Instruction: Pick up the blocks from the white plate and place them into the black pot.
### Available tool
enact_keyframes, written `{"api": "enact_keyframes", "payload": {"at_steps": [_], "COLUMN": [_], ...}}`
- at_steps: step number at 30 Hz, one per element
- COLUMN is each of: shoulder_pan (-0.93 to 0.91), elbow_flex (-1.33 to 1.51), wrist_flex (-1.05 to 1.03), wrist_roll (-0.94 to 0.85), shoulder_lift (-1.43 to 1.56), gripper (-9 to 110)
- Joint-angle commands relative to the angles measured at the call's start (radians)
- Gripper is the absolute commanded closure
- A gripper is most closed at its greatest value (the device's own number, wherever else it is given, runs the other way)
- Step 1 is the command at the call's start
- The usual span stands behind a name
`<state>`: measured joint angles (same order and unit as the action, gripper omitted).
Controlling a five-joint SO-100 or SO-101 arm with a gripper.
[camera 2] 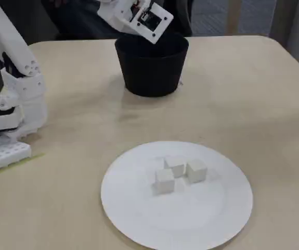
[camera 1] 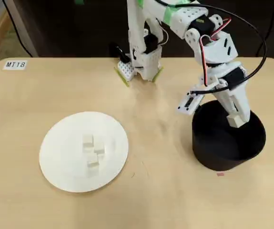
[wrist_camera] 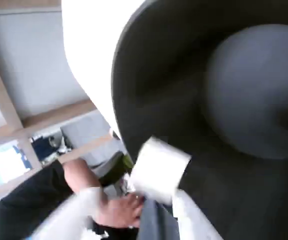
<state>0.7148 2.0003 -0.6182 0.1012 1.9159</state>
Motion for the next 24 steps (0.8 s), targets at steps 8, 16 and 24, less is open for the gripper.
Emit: {"api": "enact_keyframes", "payload": {"at_steps": [8,16,24], "shoulder_pan": [-0.095,-0.543,-1.003], "elbow_flex": [-0.02,-0.135,-0.166], "wrist_flex": [-0.084,-0.489,-0.713], "wrist_roll": [-0.035,-0.167,-0.377], "shoulder_lift": [0.121,0.224,0.048], "gripper": [101,104,104]}}
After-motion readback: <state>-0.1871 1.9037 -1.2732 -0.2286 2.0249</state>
